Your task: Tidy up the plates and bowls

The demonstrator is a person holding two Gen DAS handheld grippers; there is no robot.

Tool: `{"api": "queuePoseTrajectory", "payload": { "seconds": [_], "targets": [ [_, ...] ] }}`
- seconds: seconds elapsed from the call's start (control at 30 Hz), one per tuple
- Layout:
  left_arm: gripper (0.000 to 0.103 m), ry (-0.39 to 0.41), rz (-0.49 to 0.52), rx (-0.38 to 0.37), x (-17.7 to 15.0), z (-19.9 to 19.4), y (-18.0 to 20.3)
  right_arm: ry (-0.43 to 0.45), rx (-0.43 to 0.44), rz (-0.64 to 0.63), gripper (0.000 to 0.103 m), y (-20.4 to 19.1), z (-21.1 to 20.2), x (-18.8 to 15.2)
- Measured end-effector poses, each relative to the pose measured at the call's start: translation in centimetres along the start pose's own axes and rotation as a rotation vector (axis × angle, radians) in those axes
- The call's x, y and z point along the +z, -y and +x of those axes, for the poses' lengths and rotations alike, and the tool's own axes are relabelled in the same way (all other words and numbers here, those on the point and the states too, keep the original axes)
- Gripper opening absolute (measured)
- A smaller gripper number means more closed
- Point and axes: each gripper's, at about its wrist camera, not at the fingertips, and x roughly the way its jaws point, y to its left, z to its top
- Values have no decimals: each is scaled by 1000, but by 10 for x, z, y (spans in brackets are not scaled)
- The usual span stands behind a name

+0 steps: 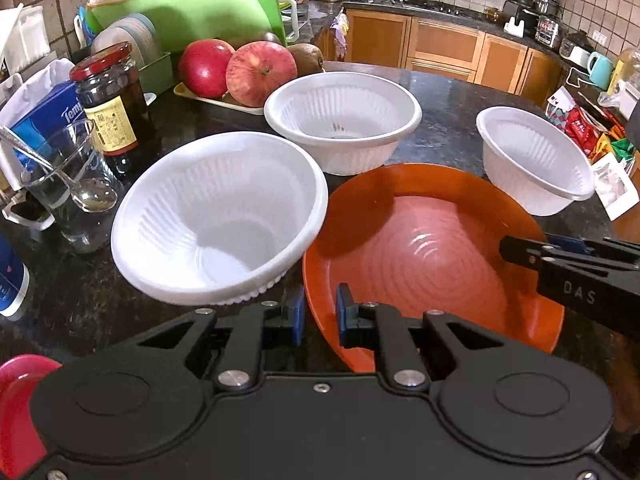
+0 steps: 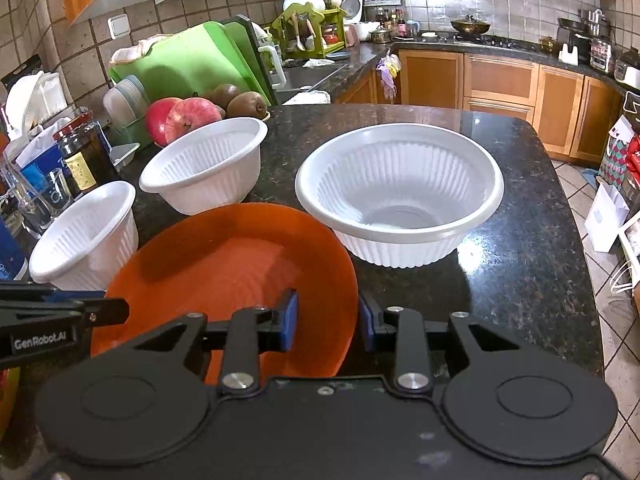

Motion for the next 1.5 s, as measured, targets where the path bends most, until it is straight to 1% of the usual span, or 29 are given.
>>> {"api": "queuePoseTrajectory", "payload": {
  "seconds": [0.03, 0.23, 0.27, 0.4, 0.5, 0.63, 0.87, 0.97, 1.1, 1.23, 1.37, 1.5],
  "targets": [
    [22, 1, 1, 4, 0, 1, 1, 3, -5, -1, 31, 0, 0, 0],
    [22, 1, 5, 22, 0, 6, 3, 15, -47, -14, 15, -1, 1, -1],
    [21, 2, 5, 22, -1, 5, 3, 15, -50, -12, 15, 0, 1, -2],
    [21, -7, 6, 7, -5, 1, 1, 2, -53, -1, 15, -1, -8, -7],
    [21, -24, 9, -18, -14, -8, -2, -12, -53, 7, 15, -3, -21, -18],
    [21, -52, 25, -52, -33, -26, -6, -30, -50, 14, 15, -10, -48, -41],
    [21, -69, 66, -90, -71, -62, -9, -55, -46, 40, 14, -24, -104, -91],
    [21, -71, 95, -95, -87, -74, -10, -64, -49, 28, 14, -34, -125, -109],
    [21, -72, 108, -103, -101, -87, -11, -65, -60, -1, 15, -43, -144, -128],
    [21, -57, 104, -108, -104, -88, -14, -60, -57, 6, 15, -45, -149, -134],
    [21, -43, 77, -106, -102, -85, -14, -42, -63, 33, 16, -37, -149, -133],
    [22, -24, 60, -86, -105, -86, -11, -26, -65, 54, 16, -33, -146, -132]
  ]
}}
